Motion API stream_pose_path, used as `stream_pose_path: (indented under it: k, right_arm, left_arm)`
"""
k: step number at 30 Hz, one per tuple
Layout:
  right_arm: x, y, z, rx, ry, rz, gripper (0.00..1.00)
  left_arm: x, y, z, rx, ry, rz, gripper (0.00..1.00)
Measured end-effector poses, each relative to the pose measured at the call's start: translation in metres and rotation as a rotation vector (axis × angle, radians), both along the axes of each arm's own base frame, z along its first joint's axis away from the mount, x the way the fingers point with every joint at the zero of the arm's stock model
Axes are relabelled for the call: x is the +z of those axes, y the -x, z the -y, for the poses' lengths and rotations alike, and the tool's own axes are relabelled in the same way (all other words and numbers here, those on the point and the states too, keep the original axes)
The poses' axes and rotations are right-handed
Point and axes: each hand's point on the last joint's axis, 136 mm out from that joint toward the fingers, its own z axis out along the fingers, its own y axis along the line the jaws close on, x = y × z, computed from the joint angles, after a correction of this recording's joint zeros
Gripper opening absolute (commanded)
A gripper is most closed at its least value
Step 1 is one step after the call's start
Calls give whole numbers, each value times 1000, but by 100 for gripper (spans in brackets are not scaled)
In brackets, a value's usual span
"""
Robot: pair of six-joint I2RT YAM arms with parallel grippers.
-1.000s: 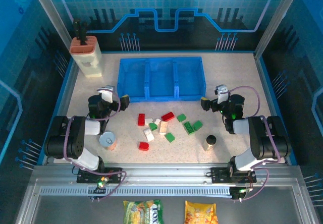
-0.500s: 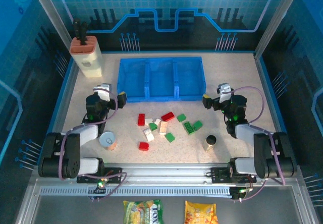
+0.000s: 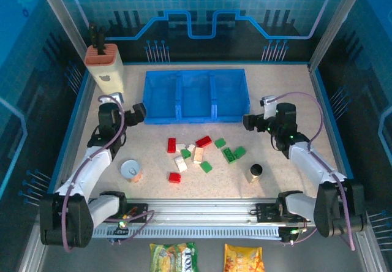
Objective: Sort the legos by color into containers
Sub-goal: Pick up the lego from the bottom-center of the table.
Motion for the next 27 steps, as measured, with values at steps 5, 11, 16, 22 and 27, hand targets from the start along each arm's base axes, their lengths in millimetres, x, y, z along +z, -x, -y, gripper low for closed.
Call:
stream_pose_path:
  k: [5,11,16,22,27]
  right_arm:
    - [-9,20,-6,-52,-27,-184,88]
    - [-7,42,-15,-147,-67,-388,85]
    - [-6,55,-21,-298,-72,-542,83]
    - [-20,83,-26,-556,-72,-717,79]
    - [-32,101,-38,-700,-103,-804,72]
  left_arm:
    - [9,11,11,-22,89,-103,99]
    - [32,24,25,-104,107,-186,99]
    - [49,30,29,-169,56,-203,99]
    - [42,35,28,-212,-17,-230,99]
    - [26,39,28,-228,-35,-260,99]
